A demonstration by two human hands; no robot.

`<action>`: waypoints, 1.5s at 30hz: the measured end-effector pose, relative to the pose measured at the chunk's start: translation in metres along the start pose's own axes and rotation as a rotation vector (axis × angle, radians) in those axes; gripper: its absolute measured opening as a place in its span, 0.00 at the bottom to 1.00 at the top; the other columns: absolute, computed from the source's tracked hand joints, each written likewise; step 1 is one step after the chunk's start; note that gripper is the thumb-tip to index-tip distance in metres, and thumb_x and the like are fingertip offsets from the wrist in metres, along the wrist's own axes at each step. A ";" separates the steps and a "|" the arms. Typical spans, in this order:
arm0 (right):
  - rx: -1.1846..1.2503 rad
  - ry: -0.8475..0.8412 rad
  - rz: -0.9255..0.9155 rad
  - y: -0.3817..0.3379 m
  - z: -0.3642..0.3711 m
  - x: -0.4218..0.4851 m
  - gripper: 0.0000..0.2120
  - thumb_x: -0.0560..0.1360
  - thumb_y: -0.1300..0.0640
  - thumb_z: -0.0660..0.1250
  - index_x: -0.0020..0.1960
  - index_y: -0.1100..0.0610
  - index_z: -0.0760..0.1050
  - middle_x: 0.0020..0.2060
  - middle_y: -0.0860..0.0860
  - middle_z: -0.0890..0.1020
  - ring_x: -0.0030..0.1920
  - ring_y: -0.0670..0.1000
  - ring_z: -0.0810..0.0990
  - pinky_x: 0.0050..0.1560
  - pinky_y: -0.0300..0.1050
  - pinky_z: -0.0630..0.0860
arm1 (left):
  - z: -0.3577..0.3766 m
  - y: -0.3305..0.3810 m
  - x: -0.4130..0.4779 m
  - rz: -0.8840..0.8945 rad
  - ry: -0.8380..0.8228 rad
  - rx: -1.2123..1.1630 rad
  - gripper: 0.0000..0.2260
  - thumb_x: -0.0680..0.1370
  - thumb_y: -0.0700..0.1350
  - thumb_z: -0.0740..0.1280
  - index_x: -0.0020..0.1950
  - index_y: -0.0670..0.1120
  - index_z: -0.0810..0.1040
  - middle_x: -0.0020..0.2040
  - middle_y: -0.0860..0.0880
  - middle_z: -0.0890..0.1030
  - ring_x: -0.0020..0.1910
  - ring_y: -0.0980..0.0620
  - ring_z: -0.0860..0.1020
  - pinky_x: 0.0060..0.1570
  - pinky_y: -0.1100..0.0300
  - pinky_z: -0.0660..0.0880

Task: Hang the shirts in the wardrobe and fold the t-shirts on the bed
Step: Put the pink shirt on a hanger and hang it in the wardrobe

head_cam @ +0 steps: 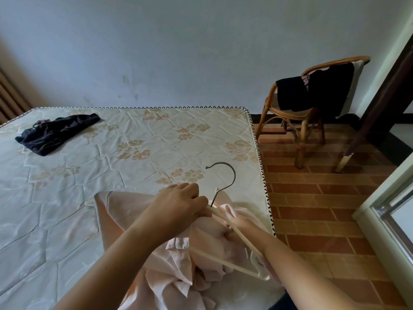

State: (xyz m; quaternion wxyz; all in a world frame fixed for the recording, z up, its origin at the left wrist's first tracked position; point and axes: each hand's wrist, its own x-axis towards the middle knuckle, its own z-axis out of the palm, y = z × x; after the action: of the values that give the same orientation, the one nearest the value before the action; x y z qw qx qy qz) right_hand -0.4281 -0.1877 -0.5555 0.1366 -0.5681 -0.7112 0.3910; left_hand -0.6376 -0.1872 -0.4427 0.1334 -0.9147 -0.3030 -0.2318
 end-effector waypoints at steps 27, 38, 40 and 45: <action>-0.117 0.435 0.126 -0.015 -0.174 -0.042 0.07 0.77 0.61 0.60 0.47 0.54 0.76 0.44 0.50 0.80 0.44 0.50 0.78 0.38 0.41 0.73 | -0.036 -0.023 0.042 -0.439 0.059 -0.478 0.09 0.74 0.58 0.62 0.40 0.57 0.79 0.38 0.58 0.76 0.38 0.57 0.76 0.39 0.67 0.71; -0.076 0.678 0.118 -0.023 -0.180 -0.046 0.07 0.79 0.58 0.61 0.47 0.51 0.77 0.42 0.48 0.77 0.45 0.50 0.76 0.38 0.42 0.74 | -0.038 -0.026 0.048 -0.660 -0.051 -0.501 0.03 0.76 0.42 0.68 0.45 0.48 0.82 0.38 0.50 0.75 0.36 0.54 0.73 0.37 0.65 0.66; -0.112 0.724 0.103 -0.028 -0.177 -0.047 0.07 0.79 0.59 0.60 0.46 0.54 0.77 0.40 0.48 0.77 0.42 0.49 0.75 0.40 0.45 0.76 | -0.039 -0.025 0.050 -0.641 -0.047 -0.442 0.05 0.77 0.42 0.67 0.47 0.44 0.82 0.34 0.55 0.71 0.33 0.59 0.69 0.34 0.67 0.63; -0.234 0.826 0.038 -0.040 -0.172 -0.048 0.06 0.79 0.60 0.59 0.47 0.57 0.75 0.44 0.50 0.76 0.40 0.47 0.73 0.40 0.43 0.74 | -0.039 -0.022 0.055 -0.596 -0.063 -0.289 0.07 0.78 0.44 0.65 0.46 0.42 0.82 0.35 0.54 0.70 0.34 0.57 0.70 0.33 0.68 0.62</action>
State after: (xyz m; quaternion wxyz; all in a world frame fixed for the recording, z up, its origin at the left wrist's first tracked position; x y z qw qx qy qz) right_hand -0.3305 -0.1647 -0.4018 0.3374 -0.7015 -0.6258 0.0495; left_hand -0.6255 -0.1580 -0.3789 -0.0808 -0.8021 -0.5251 -0.2727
